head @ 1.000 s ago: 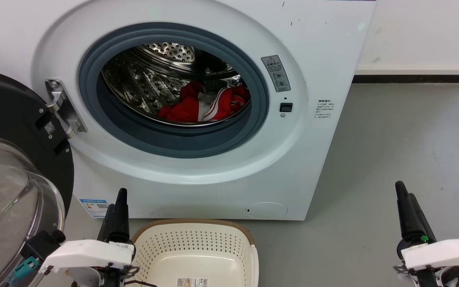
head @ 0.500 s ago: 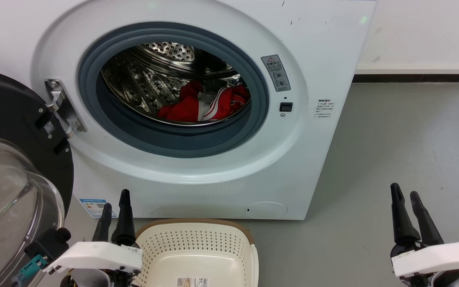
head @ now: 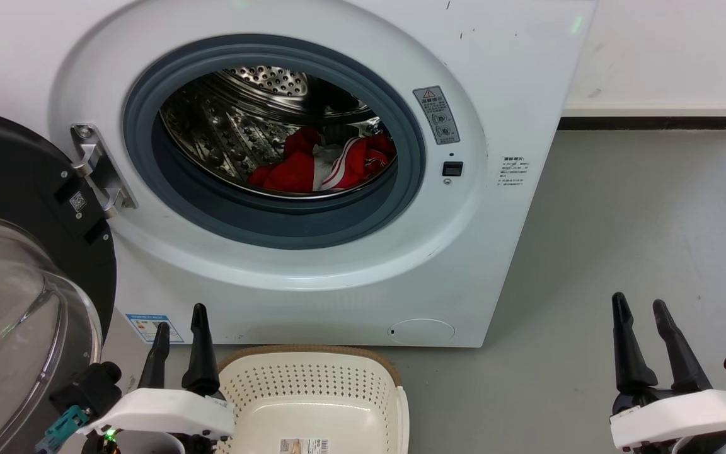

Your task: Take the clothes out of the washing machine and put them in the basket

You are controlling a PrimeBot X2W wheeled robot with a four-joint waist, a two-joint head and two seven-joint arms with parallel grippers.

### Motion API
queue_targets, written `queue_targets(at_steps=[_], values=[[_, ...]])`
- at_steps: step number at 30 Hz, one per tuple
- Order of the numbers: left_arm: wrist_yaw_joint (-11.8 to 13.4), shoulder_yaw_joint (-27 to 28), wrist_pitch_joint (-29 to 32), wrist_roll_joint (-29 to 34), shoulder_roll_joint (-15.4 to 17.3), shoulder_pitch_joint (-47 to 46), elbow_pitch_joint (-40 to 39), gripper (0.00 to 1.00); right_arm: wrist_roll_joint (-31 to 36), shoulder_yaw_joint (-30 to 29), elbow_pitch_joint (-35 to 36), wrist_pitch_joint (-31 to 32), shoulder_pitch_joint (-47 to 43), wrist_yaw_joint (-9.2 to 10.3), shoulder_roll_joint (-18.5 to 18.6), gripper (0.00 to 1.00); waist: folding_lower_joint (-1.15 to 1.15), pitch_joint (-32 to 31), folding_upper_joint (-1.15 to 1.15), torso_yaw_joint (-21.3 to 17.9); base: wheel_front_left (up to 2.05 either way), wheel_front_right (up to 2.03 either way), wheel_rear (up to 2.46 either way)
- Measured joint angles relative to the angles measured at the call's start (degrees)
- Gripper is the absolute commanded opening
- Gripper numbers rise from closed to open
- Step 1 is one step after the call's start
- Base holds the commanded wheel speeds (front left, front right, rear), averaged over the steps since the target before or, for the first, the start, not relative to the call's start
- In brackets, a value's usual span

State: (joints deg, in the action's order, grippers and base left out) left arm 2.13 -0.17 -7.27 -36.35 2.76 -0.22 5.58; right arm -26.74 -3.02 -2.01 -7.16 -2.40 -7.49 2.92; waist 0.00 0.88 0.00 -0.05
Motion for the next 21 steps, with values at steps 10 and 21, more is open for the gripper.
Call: queue_targets(at_steps=[10,21], values=[[0.6,-0.4,-1.6,6.1,0.0,0.9,-0.3,1.0,7.4,0.4,1.0,-1.5,-0.8,0.0,0.0,1.0,0.0,0.1,0.0,0.0,0.0,0.0,0.0],[1.0,-1.0,-3.0,11.9,0.0,1.2,-0.4,1.0,14.2,0.6,2.6,-3.2,-1.8,-0.01,0.0,1.0,0.0,0.2,0.0,0.2,0.0,0.0,0.0]])
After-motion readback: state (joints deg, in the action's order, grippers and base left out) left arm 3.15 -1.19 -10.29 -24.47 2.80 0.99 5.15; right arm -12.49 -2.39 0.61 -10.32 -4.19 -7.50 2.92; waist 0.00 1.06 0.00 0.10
